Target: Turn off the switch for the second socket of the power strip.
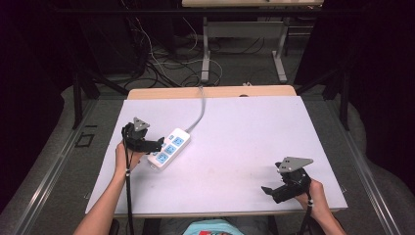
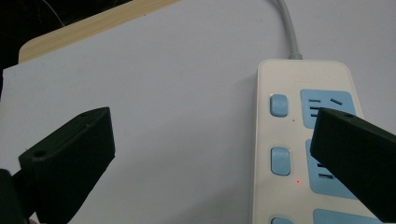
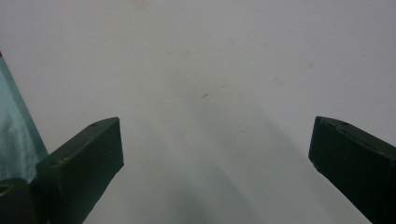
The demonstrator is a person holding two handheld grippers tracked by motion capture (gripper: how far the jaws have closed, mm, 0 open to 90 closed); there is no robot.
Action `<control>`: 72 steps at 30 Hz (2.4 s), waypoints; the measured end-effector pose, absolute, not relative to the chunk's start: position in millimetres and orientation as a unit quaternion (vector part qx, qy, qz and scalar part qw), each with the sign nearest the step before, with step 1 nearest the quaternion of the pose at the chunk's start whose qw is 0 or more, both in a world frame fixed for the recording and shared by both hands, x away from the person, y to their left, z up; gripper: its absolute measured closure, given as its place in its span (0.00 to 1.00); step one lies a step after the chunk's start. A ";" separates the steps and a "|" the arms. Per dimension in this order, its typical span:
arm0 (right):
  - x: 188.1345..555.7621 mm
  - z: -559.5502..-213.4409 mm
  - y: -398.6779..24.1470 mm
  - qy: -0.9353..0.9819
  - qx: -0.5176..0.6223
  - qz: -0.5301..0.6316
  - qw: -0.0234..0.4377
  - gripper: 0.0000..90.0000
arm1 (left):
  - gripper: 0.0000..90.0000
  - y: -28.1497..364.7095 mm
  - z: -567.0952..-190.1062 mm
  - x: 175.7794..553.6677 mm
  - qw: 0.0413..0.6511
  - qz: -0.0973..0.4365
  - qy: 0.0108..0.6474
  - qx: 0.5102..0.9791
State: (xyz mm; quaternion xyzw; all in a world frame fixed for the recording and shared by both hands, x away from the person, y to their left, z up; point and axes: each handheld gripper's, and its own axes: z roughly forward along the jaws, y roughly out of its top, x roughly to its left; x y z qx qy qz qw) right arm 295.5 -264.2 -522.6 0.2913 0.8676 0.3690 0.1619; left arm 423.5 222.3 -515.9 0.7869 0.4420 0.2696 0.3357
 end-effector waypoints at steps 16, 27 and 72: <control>295.1 -521.2 -265.1 0.872 0.288 0.363 0.158 0.03 | 0.54 220.0 -515.8 429.8 0.360 0.224 0.418 0.803; 294.5 -521.5 -263.7 0.870 0.288 0.365 0.162 0.03 | 0.97 220.7 -518.8 427.4 0.377 0.210 0.407 0.805; 293.6 -521.7 -262.7 0.875 0.283 0.358 0.162 0.04 | 1.00 208.8 -533.5 422.4 0.337 0.179 0.381 0.842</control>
